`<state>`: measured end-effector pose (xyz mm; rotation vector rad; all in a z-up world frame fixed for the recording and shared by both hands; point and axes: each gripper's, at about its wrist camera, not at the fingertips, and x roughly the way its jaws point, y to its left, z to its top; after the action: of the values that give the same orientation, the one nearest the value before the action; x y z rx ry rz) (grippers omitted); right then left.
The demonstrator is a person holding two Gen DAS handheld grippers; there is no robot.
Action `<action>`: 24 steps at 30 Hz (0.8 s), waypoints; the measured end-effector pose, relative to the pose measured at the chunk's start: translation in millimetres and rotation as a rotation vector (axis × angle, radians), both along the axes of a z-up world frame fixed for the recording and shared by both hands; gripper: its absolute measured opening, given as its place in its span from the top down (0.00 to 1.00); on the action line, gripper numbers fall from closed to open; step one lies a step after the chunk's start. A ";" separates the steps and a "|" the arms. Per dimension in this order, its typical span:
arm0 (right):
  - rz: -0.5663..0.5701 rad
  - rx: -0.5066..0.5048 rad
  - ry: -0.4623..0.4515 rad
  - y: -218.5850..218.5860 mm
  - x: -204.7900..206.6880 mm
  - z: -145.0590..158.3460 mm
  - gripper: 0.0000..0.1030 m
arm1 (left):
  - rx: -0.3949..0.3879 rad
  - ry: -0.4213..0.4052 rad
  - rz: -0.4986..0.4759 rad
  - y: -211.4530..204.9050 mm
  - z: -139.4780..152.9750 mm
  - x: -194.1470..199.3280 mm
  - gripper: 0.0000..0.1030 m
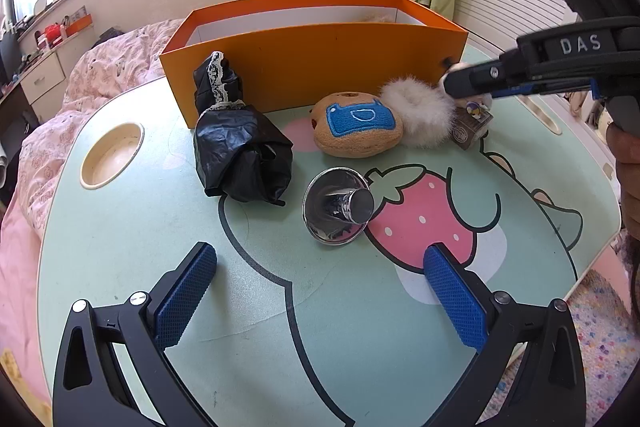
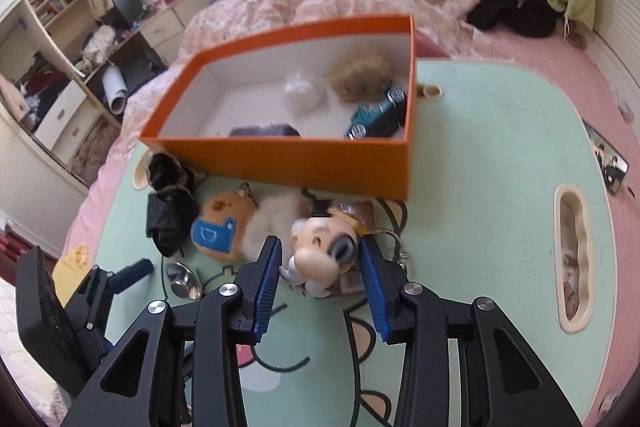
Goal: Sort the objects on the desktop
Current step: 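Lift the figure keychain out and lower it onto the desk with the right gripper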
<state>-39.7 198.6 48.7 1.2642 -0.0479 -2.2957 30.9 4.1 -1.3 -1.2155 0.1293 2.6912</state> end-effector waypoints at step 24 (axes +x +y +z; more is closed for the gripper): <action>0.018 0.236 0.220 8.7 79.4 -47.8 0.15 | -0.001 0.001 0.000 -1.1 0.6 -0.2 0.00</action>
<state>39.7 207.3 0.9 1.1062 0.3179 -2.4651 30.6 3.1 -0.7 -1.2148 0.1306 2.6917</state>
